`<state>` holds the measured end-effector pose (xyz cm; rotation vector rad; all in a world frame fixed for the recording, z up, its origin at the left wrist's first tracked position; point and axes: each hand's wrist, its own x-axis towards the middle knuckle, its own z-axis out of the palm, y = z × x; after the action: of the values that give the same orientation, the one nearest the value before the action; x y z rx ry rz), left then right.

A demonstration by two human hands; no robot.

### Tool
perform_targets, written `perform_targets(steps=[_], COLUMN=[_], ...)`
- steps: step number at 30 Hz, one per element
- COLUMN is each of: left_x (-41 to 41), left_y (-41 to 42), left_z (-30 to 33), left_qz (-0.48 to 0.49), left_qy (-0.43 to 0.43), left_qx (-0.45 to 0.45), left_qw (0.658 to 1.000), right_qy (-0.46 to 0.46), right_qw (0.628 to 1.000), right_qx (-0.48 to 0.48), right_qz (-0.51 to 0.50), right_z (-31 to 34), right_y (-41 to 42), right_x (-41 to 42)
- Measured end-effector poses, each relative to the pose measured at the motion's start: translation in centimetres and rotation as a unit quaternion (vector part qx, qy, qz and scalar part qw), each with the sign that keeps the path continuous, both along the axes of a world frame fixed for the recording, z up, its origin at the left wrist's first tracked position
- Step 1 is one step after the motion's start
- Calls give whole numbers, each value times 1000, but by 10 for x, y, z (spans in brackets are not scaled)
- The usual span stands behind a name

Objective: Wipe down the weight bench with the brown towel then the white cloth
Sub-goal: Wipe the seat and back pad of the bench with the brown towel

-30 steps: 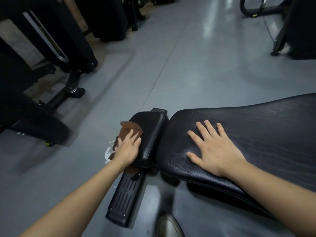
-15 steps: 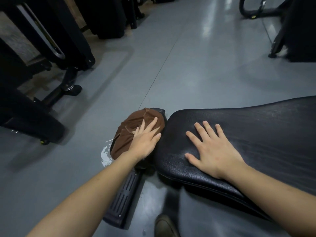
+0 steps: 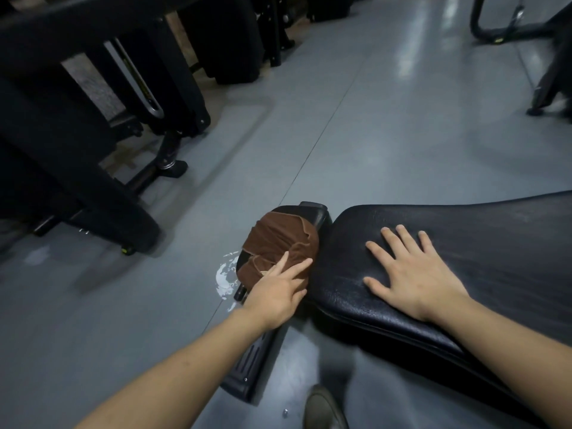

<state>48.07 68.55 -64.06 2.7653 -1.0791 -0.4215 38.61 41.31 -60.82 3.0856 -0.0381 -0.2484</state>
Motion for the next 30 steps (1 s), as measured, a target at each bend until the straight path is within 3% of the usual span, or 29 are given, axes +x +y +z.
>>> perform_targets(steps=[3, 5, 9, 15, 19, 24, 30], left_x=[-6, -11, -22, -42, -67, -111, -162], left_y=[1, 1, 1, -19, -31, -50, -73], left_z=[11, 20, 38, 85, 123, 176, 237], left_qz=[14, 37, 120, 213, 209, 124, -5], left_qy=[7, 15, 13, 8, 31, 103, 132], left_qx=[61, 53, -70, -216, -300, -372, -397], left_qw=[998, 998, 990, 953, 930, 914, 908], right_qy=[0, 3, 12, -11, 4, 3, -69], right_qw=[1000, 1000, 1000, 1000, 973, 884, 784], right_qx=[2, -3, -11, 4, 227, 467, 610], right_qz=[3, 4, 6, 29, 50, 21, -91], right_z=[1, 2, 6, 10, 23, 45, 86], right_y=[0, 0, 3, 12, 30, 60, 72], right_x=[0, -1, -4, -14, -34, -69, -105])
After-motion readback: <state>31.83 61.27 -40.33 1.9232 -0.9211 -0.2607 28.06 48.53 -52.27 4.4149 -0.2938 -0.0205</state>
